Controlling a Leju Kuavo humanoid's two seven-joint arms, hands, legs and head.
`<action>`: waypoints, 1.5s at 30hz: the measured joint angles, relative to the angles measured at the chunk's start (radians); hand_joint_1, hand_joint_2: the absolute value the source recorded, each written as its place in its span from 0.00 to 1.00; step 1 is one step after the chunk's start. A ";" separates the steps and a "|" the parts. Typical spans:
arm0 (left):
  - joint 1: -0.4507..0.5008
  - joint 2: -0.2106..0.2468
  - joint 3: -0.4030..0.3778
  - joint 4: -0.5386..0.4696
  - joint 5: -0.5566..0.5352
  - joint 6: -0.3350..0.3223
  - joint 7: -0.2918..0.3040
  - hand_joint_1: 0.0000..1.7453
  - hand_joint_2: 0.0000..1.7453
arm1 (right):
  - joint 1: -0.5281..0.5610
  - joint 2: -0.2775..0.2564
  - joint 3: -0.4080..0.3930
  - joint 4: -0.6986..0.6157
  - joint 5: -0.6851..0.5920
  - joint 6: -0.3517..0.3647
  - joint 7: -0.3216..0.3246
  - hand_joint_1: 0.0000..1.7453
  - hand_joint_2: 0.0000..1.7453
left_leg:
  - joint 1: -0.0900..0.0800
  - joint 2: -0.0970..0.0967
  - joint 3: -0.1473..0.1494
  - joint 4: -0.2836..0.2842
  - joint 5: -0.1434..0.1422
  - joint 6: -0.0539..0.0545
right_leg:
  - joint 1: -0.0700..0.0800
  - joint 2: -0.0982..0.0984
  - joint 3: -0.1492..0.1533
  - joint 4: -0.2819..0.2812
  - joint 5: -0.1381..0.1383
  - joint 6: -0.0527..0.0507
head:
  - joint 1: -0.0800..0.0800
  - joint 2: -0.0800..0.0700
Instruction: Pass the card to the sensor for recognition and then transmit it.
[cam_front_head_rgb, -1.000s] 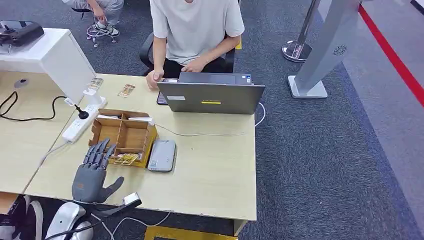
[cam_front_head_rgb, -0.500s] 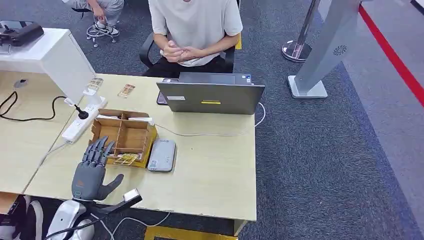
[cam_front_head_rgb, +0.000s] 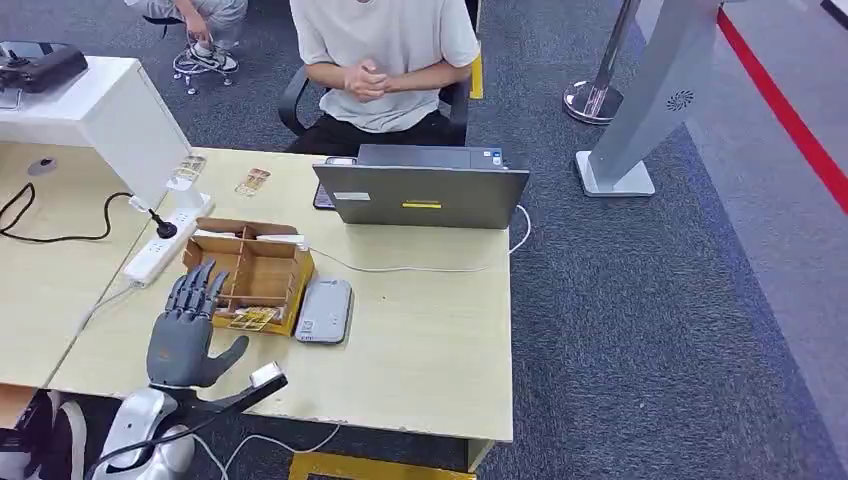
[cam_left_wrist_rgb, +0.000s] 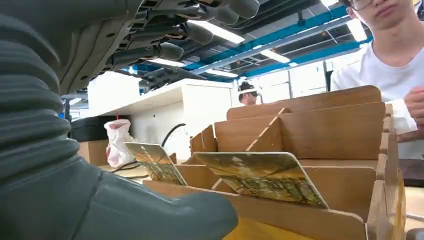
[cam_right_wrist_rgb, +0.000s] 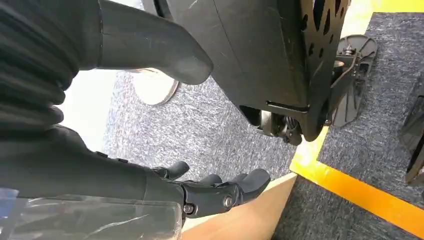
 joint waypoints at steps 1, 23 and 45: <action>-0.002 0.000 -0.002 0.001 0.000 0.000 0.005 0.00 1.00 | 0.000 0.000 0.002 0.000 0.000 0.001 0.000 0.00 1.00 | 0.000 0.000 0.000 0.000 0.000 0.000 | 0.000 0.000 0.000 0.000 0.000 0.000 | 0.000 0.000; -0.048 0.022 -0.074 0.064 0.024 0.000 0.064 1.00 1.00 | -0.002 0.001 0.008 0.000 0.002 0.005 -0.006 0.00 1.00 | 0.000 0.000 0.000 0.000 0.000 0.000 | 0.000 0.000 0.000 0.000 0.000 0.000 | 0.000 0.000; -0.059 0.066 -0.153 0.085 0.067 0.000 0.031 1.00 1.00 | -0.003 0.001 0.023 0.000 0.006 0.016 -0.011 0.00 1.00 | 0.000 0.000 0.000 0.000 0.000 0.000 | 0.000 0.000 0.000 0.000 0.000 0.000 | 0.000 0.000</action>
